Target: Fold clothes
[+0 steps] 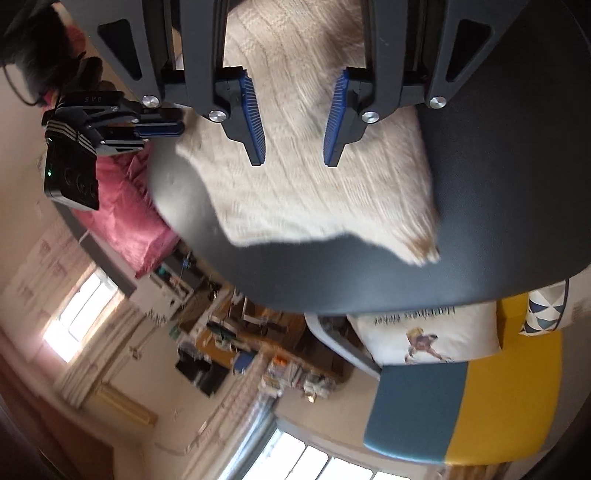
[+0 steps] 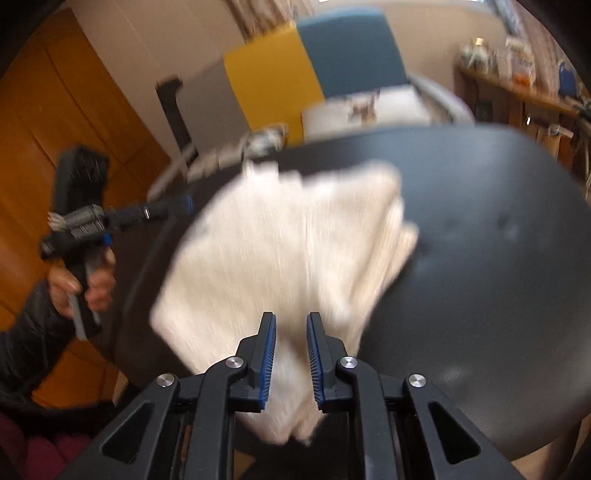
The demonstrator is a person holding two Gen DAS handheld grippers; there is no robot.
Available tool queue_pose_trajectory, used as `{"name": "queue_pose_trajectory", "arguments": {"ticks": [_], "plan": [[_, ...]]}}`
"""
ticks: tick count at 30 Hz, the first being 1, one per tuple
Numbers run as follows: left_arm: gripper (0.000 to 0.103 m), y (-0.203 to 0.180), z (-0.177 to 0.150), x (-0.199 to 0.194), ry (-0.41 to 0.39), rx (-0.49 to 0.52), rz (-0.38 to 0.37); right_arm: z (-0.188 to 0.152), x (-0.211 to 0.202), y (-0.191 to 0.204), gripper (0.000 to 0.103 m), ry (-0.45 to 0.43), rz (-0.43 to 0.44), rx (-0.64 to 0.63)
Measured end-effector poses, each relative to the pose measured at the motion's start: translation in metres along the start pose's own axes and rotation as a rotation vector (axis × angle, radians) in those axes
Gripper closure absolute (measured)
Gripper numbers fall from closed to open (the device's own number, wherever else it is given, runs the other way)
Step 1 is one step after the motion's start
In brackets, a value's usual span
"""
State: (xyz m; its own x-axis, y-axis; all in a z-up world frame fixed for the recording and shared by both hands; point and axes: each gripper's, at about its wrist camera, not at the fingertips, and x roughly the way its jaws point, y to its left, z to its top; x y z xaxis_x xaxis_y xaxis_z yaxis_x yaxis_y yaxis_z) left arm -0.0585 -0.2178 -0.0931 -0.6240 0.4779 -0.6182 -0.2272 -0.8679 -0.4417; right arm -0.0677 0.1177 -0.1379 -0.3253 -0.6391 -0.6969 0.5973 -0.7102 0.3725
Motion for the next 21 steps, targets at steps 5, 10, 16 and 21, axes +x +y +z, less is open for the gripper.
{"name": "queue_pose_trajectory", "arguments": {"ticks": [5, 10, 16, 21], "plan": [[0.064, 0.024, 0.026, -0.010, -0.062, -0.022, 0.054, 0.056, 0.013, 0.005, 0.082, -0.064, -0.074, -0.017], [0.064, 0.037, 0.041, 0.015, -0.013, 0.010, 0.100, 0.087, 0.063, -0.007, 0.082, 0.030, -0.201, 0.020], [0.064, 0.031, 0.049, 0.055, 0.056, 0.079, 0.065, 0.060, 0.094, -0.047, 0.082, 0.118, -0.247, 0.123], [0.062, 0.055, 0.043, 0.113, 0.231, -0.016, 0.069, 0.044, 0.088, -0.070, 0.083, 0.059, -0.156, 0.221]]}}
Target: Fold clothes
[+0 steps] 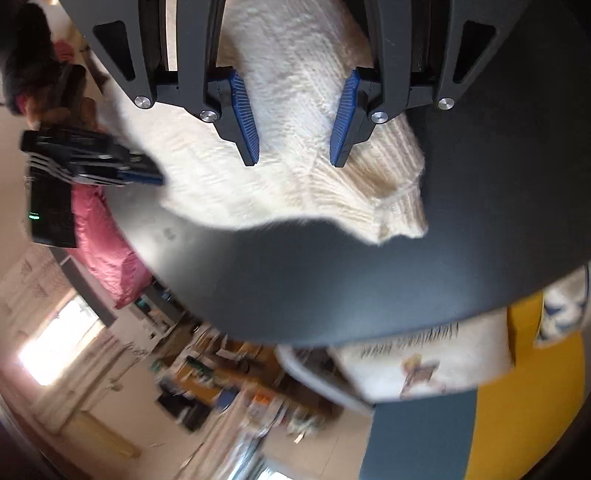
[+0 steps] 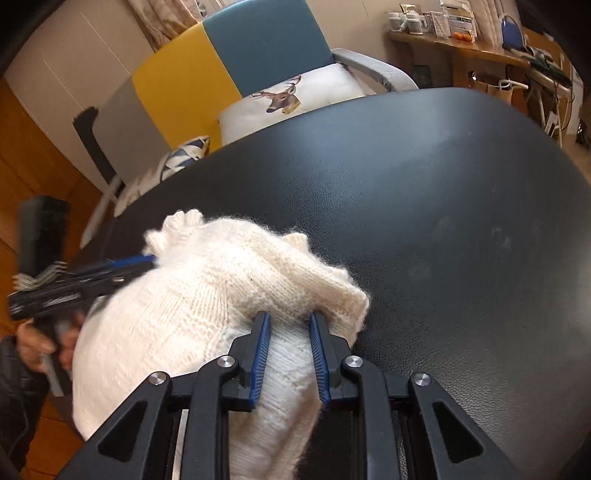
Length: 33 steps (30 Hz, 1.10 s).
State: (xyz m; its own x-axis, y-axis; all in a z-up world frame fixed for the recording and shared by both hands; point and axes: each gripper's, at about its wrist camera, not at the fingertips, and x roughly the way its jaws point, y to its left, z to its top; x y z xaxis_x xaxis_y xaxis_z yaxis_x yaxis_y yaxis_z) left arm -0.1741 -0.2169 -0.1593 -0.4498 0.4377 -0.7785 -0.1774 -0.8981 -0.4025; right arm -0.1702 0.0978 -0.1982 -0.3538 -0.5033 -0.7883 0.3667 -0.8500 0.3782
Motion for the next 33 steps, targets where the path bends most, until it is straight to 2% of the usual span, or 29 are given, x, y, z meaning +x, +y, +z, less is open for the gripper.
{"name": "queue_pose_trajectory", "arguments": {"ticks": [2, 6, 10, 13, 15, 19, 23, 25, 27, 31, 33], "plan": [[0.061, 0.014, -0.002, 0.008, -0.003, -0.084, -0.052, -0.001, -0.001, -0.006, 0.083, -0.006, 0.031, 0.021], [0.061, 0.013, -0.005, -0.005, -0.044, -0.084, -0.046, 0.003, 0.000, -0.011, 0.083, 0.001, 0.061, 0.030], [0.060, 0.005, -0.004, -0.043, -0.149, -0.116, -0.039, 0.005, -0.003, -0.008, 0.083, 0.000, 0.056, 0.015], [0.058, -0.006, -0.013, -0.075, -0.221, -0.080, -0.027, 0.004, -0.017, 0.001, 0.083, -0.034, 0.045, -0.035], [0.057, -0.017, -0.023, -0.084, -0.225, -0.039, -0.026, 0.001, -0.033, 0.013, 0.082, -0.072, 0.038, -0.102], [0.057, -0.037, -0.054, -0.089, -0.192, 0.040, 0.014, -0.018, -0.070, 0.039, 0.082, -0.112, 0.111, -0.214], [0.057, -0.050, -0.082, -0.090, -0.176, 0.051, 0.027, -0.044, -0.081, 0.059, 0.081, -0.073, 0.134, -0.297], [0.055, -0.055, -0.090, -0.085, -0.174, 0.058, 0.038, -0.054, -0.064, 0.057, 0.081, 0.003, 0.079, -0.281], [0.054, -0.059, -0.097, -0.075, -0.143, 0.059, 0.091, -0.064, -0.048, 0.055, 0.081, 0.077, 0.026, -0.264], [0.051, -0.067, -0.109, -0.056, -0.123, 0.104, 0.183, -0.068, -0.039, 0.047, 0.081, 0.060, 0.021, -0.227], [0.047, -0.067, -0.110, -0.062, -0.141, 0.086, 0.161, -0.068, -0.039, 0.045, 0.081, 0.054, 0.025, -0.216]]}}
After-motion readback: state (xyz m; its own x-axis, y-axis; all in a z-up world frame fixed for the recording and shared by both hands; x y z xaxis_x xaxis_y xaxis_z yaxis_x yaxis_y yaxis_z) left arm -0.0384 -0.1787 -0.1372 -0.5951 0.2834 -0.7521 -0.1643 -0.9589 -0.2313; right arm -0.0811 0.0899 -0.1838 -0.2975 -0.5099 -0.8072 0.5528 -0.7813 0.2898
